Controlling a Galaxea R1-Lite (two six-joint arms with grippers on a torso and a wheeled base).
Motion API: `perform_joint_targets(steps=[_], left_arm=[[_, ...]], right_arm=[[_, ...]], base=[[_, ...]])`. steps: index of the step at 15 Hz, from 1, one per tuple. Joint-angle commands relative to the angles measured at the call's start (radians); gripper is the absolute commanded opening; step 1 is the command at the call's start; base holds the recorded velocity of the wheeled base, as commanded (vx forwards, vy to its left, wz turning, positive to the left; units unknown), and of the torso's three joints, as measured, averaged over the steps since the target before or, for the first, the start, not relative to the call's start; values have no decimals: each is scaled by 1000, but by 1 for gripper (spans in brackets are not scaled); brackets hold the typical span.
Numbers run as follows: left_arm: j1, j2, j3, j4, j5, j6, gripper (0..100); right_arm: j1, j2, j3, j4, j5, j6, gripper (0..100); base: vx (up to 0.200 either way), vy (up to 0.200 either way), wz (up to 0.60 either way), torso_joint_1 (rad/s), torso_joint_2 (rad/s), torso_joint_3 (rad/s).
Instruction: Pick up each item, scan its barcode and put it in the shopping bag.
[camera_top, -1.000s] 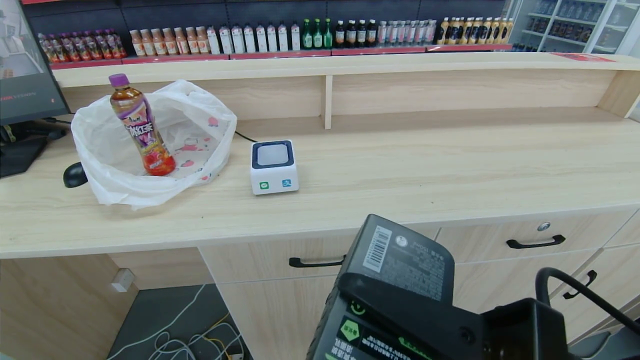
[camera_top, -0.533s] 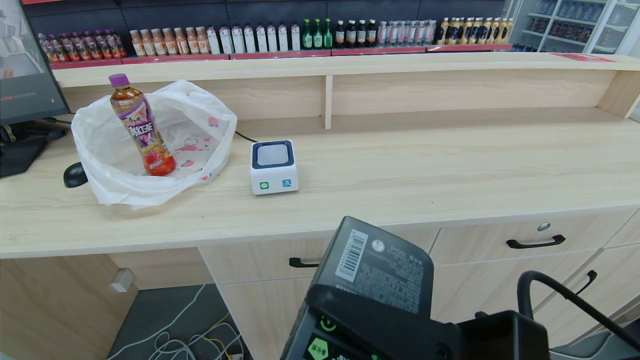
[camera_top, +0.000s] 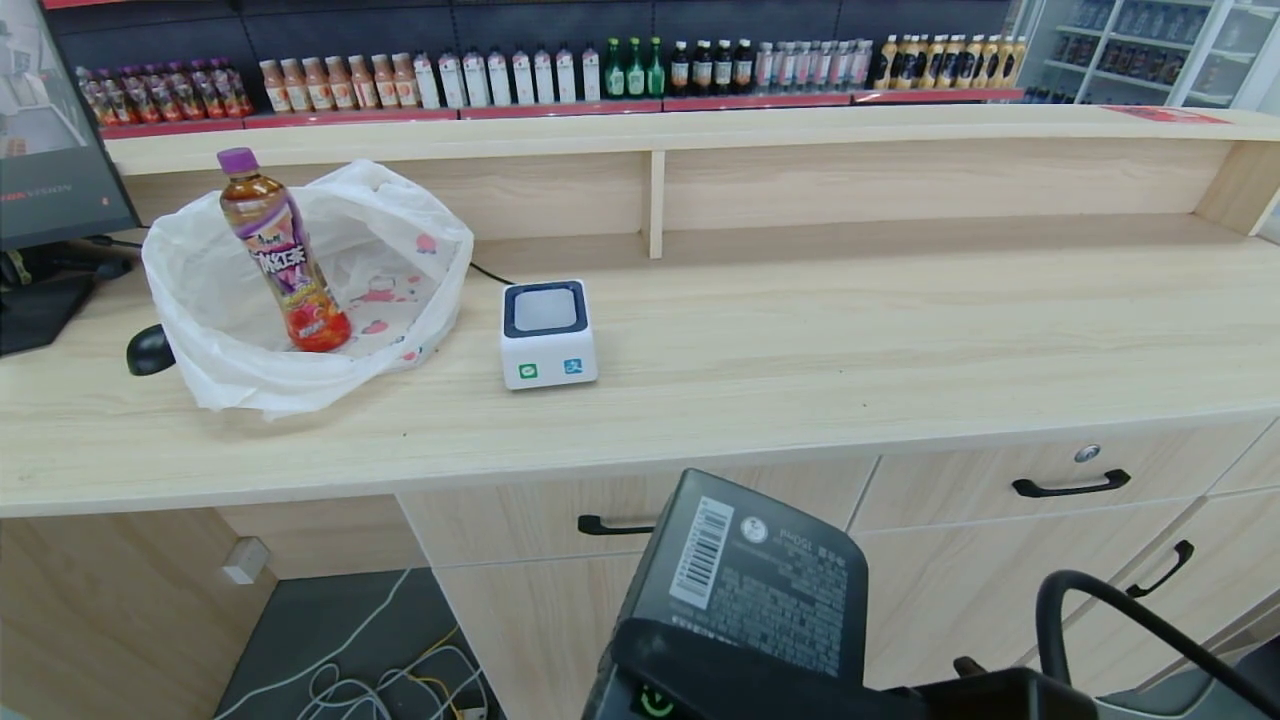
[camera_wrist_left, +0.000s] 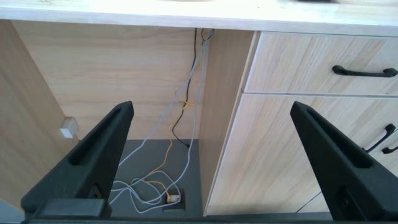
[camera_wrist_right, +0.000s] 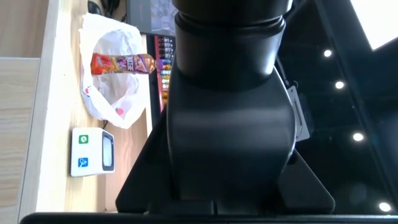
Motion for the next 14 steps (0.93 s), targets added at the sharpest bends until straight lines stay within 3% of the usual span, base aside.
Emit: perform_joint_targets(steps=[1,6,9,11,14], left_arm=[[0,0,0,0,0,0,100],[0,0,0,0,0,0,100],[-2,0,0,0,0,0,100],[0,0,0,0,0,0,100],[0,0,0,0,0,0,100]], right_arm=[[0,-12,9,-1,0,-1,0],[0,-57,43,-1,0,6,0],[-41,-164,98,-1,-8,110,0],[-106,-250,141,-1,-8,228,0],[-300,-406,248,-1,-9,599,0]], base=[[0,0,0,0,0,0],[0,0,0,0,0,0],[0,0,0,0,0,0],[0,0,0,0,0,0],[0,0,0,0,0,0]])
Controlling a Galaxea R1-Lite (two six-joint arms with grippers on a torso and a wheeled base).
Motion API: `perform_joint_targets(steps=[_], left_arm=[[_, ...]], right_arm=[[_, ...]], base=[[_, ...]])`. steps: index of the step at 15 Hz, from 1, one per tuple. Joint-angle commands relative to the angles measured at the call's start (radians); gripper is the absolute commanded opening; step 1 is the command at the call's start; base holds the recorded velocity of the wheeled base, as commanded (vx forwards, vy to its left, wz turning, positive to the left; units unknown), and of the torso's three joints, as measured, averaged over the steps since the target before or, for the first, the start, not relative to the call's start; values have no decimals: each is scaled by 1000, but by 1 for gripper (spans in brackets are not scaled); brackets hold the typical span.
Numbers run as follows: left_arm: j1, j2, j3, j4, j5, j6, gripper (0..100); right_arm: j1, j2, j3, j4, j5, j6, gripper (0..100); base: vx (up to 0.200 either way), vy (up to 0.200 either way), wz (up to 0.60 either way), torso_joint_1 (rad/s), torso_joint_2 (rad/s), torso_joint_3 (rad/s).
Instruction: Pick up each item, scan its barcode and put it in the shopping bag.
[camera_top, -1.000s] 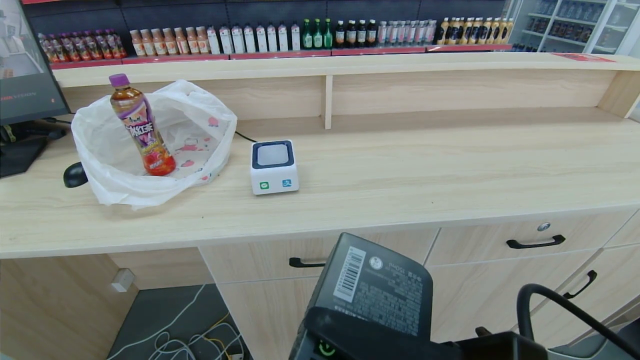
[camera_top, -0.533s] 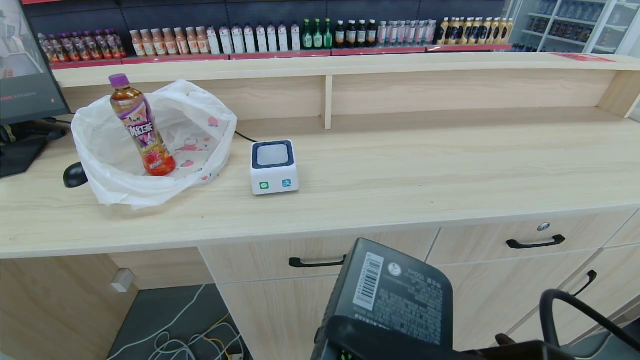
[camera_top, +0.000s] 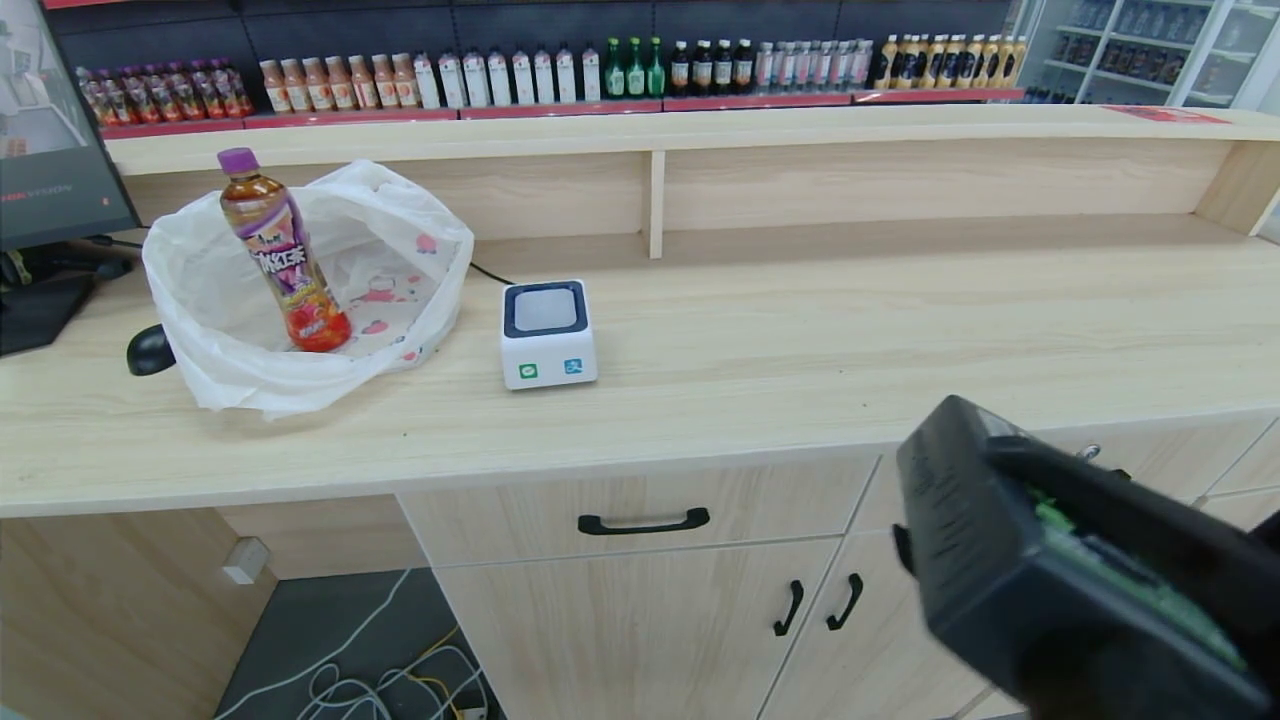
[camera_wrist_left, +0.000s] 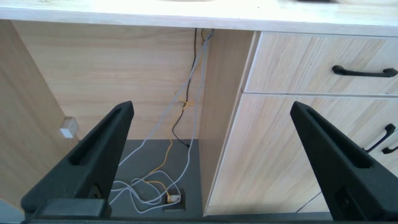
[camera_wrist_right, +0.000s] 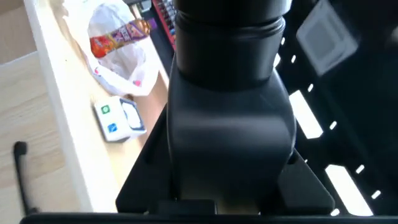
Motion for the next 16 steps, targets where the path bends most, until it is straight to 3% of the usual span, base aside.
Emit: perform_joint_targets(steps=[1,3,5,10,13,16], left_arm=[[0,0,0,0,0,0,100],[0,0,0,0,0,0,100],[0,0,0,0,0,0,100],[0,0,0,0,0,0,100],[0,0,0,0,0,0,100],[0,0,0,0,0,0,100]], right_arm=[[-156,-151,90,-1,-6,193,0],[-196,-131,191,-1,-12,450,0],[-291,-136,194,53,-7,593,0],[-344,-111,173,103,8,860,0],[-357,-91,79,155,63,1026,0],[-357,-67,133,142,34,1162,0]], base=[[0,0,0,0,0,0],[0,0,0,0,0,0],[0,0,0,0,0,0],[0,0,0,0,0,0],[0,0,0,0,0,0],[0,0,0,0,0,0]])
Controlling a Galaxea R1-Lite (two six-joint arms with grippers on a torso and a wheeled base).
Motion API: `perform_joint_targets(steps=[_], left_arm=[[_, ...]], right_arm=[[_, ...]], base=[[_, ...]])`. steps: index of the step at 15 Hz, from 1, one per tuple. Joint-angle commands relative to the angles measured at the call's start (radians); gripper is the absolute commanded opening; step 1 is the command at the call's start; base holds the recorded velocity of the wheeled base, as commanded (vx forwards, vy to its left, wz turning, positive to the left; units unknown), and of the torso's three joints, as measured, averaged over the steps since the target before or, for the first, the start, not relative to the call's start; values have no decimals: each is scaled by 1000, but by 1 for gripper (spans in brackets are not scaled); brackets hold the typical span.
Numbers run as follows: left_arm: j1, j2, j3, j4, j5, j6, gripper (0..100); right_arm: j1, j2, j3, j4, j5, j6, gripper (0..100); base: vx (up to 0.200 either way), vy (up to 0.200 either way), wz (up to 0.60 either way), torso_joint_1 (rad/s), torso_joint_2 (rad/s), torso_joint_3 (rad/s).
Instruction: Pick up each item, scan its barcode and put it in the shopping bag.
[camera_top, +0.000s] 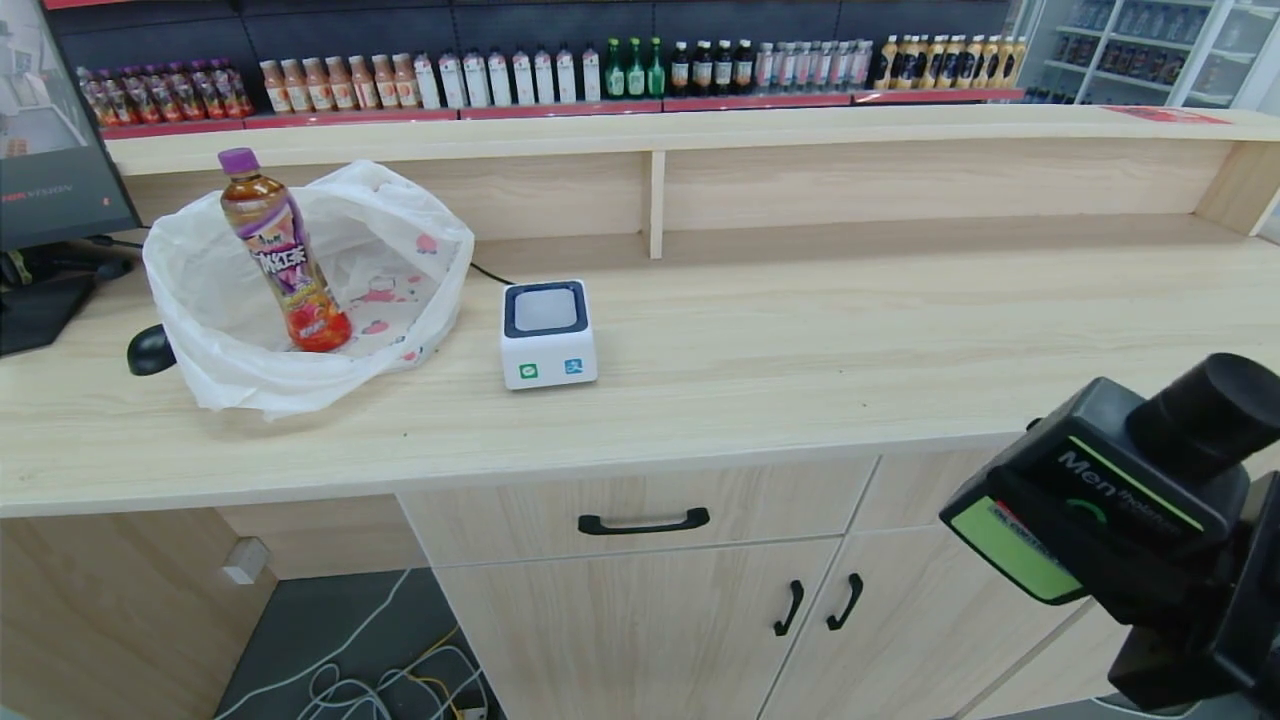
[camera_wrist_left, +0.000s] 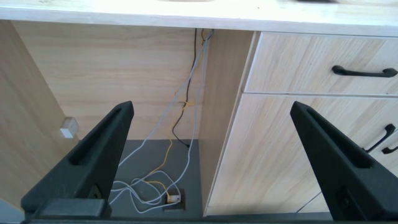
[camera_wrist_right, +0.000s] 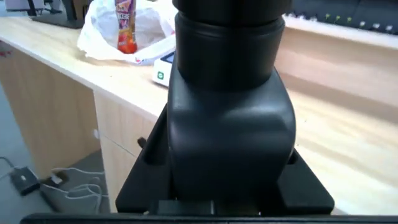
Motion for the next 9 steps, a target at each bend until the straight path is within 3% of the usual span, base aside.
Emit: perform_joint_targets(steps=[1,5,8,9], left_arm=[[0,0,0,0,0,0,100],[0,0,0,0,0,0,100],[0,0,0,0,0,0,100],[0,0,0,0,0,0,100]], right_arm=[[-10,16,58,3,-7,71,0],[-16,28,17,12,-10,244,0],[-64,56,-6,23,-37,201,0],[-70,68,-69,22,-62,200,0]], base=[[0,0,0,0,0,0],[0,0,0,0,0,0],[0,0,0,0,0,0],[0,0,0,0,0,0]])
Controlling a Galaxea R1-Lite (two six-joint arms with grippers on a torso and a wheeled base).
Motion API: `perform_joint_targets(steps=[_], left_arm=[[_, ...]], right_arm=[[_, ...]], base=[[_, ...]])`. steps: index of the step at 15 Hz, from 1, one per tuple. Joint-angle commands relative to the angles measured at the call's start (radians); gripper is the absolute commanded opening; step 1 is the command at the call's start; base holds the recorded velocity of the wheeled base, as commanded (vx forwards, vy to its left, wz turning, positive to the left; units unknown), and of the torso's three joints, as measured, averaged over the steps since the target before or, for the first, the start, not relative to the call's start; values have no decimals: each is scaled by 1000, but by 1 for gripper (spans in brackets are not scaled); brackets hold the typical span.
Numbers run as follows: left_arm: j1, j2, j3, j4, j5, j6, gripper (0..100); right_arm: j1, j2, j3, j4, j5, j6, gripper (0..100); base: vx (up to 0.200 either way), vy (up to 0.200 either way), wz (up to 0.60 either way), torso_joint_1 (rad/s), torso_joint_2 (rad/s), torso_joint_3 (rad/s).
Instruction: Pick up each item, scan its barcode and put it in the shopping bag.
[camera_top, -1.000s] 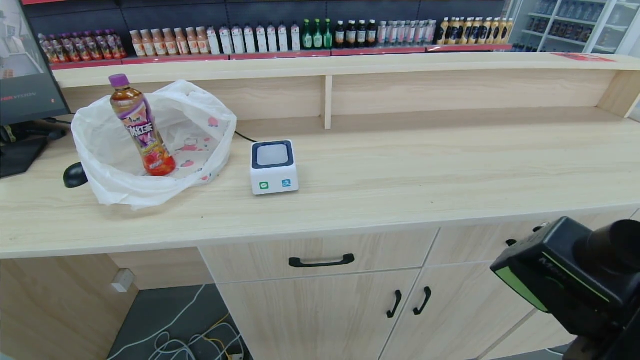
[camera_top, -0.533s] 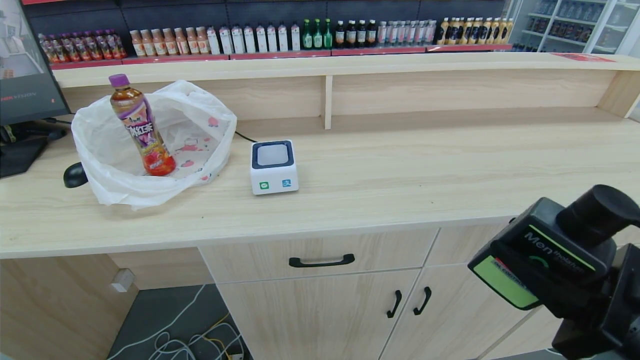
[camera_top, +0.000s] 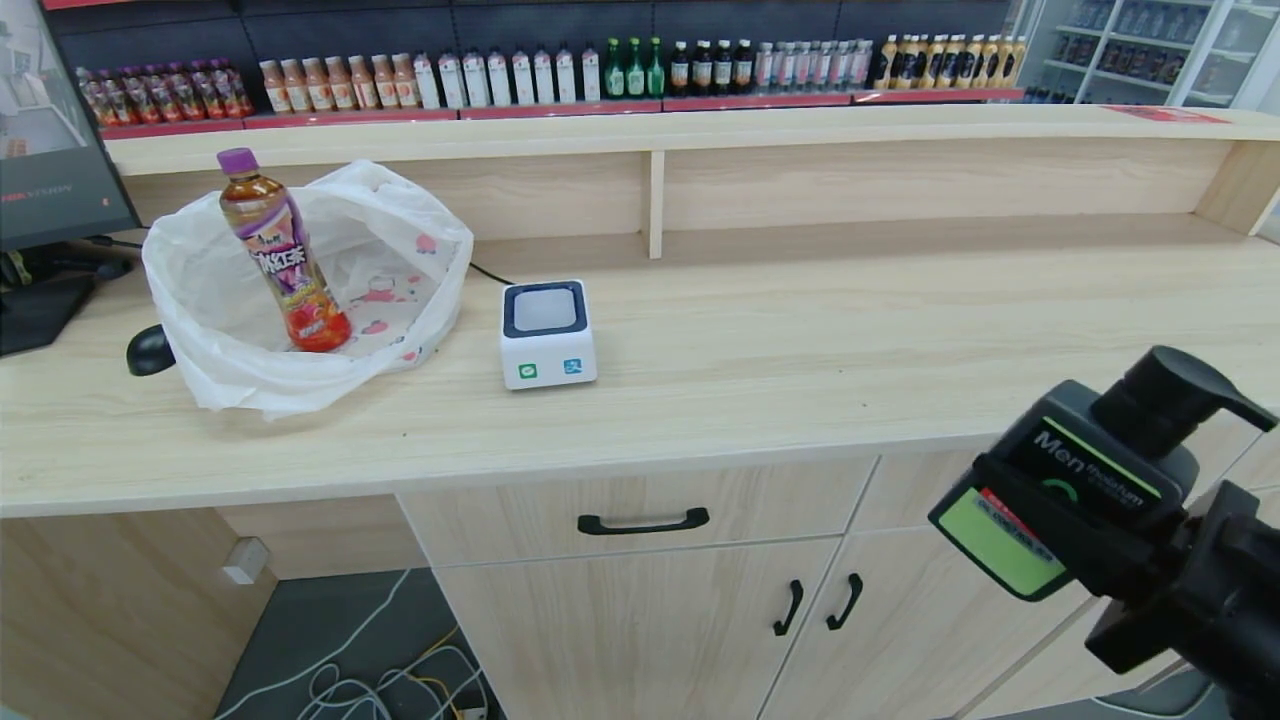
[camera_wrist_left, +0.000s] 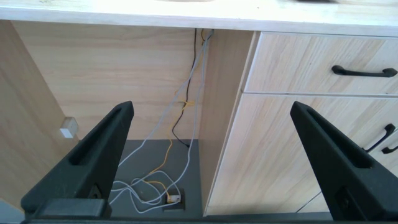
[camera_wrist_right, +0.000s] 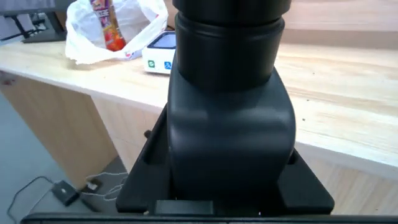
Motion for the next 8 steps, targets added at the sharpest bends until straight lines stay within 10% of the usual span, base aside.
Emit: perform_joint_targets(steps=[1,8], left_arm=[[0,0,0,0,0,-1,100],[0,0,0,0,0,-1,100]], right_arm=[[-12,34,-75,1,-54,-1,0],[-159,120,-146,-5,-115,1,0]], base=[[0,0,0,0,0,0],[0,0,0,0,0,0]])
